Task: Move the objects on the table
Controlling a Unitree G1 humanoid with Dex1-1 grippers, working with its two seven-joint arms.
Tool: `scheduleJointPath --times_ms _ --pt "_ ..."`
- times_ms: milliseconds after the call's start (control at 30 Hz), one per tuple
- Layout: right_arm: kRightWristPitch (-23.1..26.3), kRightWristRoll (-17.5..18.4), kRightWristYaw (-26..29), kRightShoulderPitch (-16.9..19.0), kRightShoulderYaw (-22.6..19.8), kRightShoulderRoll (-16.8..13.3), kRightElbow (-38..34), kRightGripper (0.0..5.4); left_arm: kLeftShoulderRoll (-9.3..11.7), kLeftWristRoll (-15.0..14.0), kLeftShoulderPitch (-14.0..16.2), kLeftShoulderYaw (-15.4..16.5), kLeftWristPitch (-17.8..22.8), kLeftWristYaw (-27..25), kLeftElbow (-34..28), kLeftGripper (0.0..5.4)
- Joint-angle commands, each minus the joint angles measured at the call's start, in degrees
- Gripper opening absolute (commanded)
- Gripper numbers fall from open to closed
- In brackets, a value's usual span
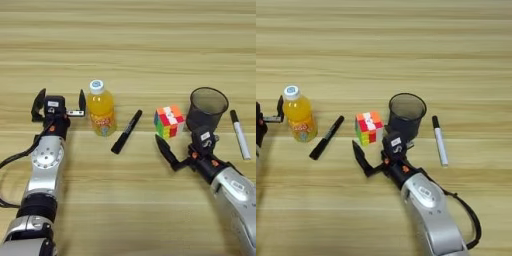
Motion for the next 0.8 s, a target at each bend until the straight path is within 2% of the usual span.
scheduleJointPath --times_ms 33,500,800 --pt "-1.48 -1.01 -0.57 -2.16 -0.08 0.50 2.53 5.39 -0.11 0.76 -0.68 -0.47 -0.19 0.43 0.53 5.40" --pt "-5.78 -2.91 -1.46 -7.34 -0.02 2.87 13.62 5.39 -0.13 0.67 -0.76 -0.56 -0.29 0.48 0.69 5.40" --pt "-7.27 -3.20 -1.97 -9.80 -0.37 4.58 18.37 5.39 -0.29 0.70 -0.60 -0.58 -0.29 0.60 0.42 5.40"
